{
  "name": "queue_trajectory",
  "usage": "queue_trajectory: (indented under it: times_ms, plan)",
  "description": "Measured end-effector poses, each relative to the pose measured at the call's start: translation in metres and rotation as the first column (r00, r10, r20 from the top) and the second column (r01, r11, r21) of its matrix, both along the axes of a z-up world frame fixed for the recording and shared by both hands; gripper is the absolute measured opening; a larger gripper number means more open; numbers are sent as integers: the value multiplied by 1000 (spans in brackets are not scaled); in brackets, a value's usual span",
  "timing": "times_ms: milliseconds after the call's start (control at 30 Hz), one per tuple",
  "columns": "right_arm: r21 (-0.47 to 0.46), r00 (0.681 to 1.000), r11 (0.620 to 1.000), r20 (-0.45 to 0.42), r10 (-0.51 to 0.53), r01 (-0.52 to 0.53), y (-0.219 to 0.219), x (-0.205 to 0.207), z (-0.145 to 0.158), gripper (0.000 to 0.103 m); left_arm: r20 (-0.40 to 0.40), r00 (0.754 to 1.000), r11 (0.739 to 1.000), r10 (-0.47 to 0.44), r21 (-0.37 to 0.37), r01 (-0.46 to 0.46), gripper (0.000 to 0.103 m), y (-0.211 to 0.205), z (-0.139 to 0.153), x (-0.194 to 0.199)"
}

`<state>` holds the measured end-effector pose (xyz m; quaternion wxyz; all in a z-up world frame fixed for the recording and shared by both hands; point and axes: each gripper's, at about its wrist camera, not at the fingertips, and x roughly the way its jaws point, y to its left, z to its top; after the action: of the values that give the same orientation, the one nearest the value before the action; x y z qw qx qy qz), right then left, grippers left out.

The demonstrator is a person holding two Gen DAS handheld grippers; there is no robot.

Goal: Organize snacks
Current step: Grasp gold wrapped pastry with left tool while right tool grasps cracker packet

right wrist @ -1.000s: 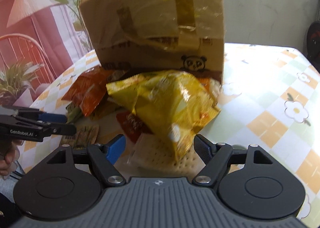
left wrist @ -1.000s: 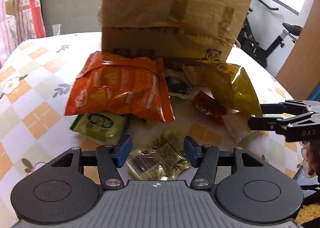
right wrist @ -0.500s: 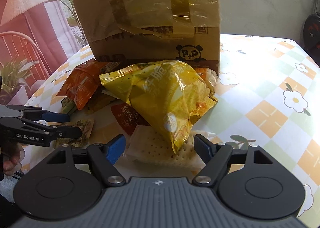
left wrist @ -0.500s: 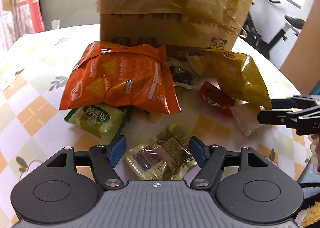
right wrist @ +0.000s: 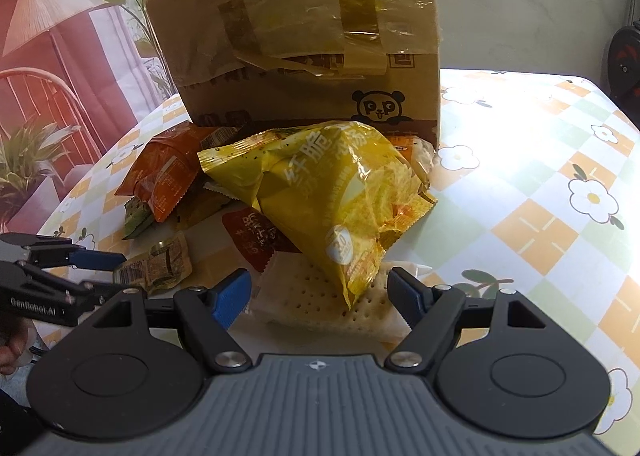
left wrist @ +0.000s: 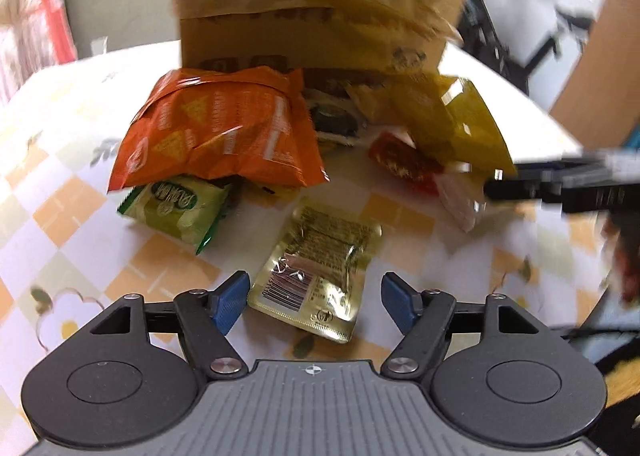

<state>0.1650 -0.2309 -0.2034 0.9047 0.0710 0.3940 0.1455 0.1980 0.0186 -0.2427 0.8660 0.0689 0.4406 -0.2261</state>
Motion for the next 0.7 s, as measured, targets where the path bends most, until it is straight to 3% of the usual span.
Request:
queue_trajectory:
  times_ms: [67, 133, 367, 567, 700]
  plan:
    - [1, 1000, 1000, 1, -4, 4, 0, -1, 0, 78, 26, 999, 997, -30, 73, 28, 75, -11, -2, -2]
    - [2, 1000, 1000, 2, -5, 5, 0, -2, 1, 78, 49, 998, 995, -41, 97, 36, 75, -15, -3, -2]
    - [5, 1000, 1000, 1, -14, 14, -1, -3, 1, 78, 61, 998, 997, -21, 81, 16, 76, -19, -6, 17]
    - [7, 1000, 1000, 1, -15, 15, -2, -3, 1, 78, 60, 995, 994, 83, 71, -87, 74, -19, -6, 24]
    - [5, 1000, 1000, 1, -13, 13, -1, -3, 1, 78, 72, 992, 992, 103, 70, -108, 74, -17, -7, 19]
